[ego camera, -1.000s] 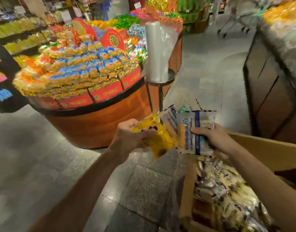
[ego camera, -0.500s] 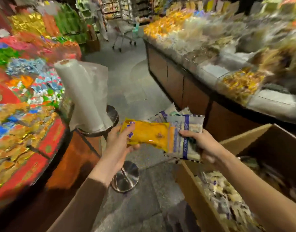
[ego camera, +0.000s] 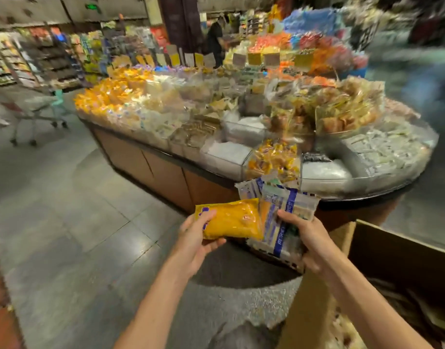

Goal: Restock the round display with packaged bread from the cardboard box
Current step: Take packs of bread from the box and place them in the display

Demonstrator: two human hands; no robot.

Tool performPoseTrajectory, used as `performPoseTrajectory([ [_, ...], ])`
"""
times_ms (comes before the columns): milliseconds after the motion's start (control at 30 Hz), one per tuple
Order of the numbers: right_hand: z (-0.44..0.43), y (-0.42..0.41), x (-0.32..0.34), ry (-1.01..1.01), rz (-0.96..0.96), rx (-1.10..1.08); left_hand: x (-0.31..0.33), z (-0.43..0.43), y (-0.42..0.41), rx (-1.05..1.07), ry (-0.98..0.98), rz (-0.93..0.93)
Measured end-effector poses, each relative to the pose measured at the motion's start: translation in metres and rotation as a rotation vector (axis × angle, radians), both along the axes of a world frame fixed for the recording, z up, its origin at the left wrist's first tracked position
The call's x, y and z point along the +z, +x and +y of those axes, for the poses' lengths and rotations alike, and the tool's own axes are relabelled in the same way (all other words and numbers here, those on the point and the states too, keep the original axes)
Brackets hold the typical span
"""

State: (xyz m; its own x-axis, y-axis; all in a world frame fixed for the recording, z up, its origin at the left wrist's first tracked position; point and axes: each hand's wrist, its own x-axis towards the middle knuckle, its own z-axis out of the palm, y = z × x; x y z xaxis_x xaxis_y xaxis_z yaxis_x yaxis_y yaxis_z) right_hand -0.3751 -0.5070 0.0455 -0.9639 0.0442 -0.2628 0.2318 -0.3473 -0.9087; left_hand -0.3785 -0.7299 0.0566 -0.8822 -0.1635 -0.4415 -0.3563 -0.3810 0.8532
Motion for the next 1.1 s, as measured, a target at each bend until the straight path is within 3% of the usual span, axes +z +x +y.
performPoseTrajectory([
  [300,-0.015,-0.182,0.008,-0.067,-0.039,-0.202,0.029,-0.024,-0.268,-0.242,-0.002,0.027],
  [567,-0.008,-0.299,-0.036,-0.033,-0.089,-0.397,-0.026,-0.016,-0.452,-0.482,-0.018,-0.007],
  [833,-0.01,-0.407,-0.043,-0.046,-0.234,-0.472,-0.051,-0.004,-0.564,-0.579,-0.043,-0.063],
  [1100,0.042,-0.53,-0.052,-0.053,-0.245,-0.42,-0.07,0.043,-0.665,-0.58,-0.077,-0.076],
])
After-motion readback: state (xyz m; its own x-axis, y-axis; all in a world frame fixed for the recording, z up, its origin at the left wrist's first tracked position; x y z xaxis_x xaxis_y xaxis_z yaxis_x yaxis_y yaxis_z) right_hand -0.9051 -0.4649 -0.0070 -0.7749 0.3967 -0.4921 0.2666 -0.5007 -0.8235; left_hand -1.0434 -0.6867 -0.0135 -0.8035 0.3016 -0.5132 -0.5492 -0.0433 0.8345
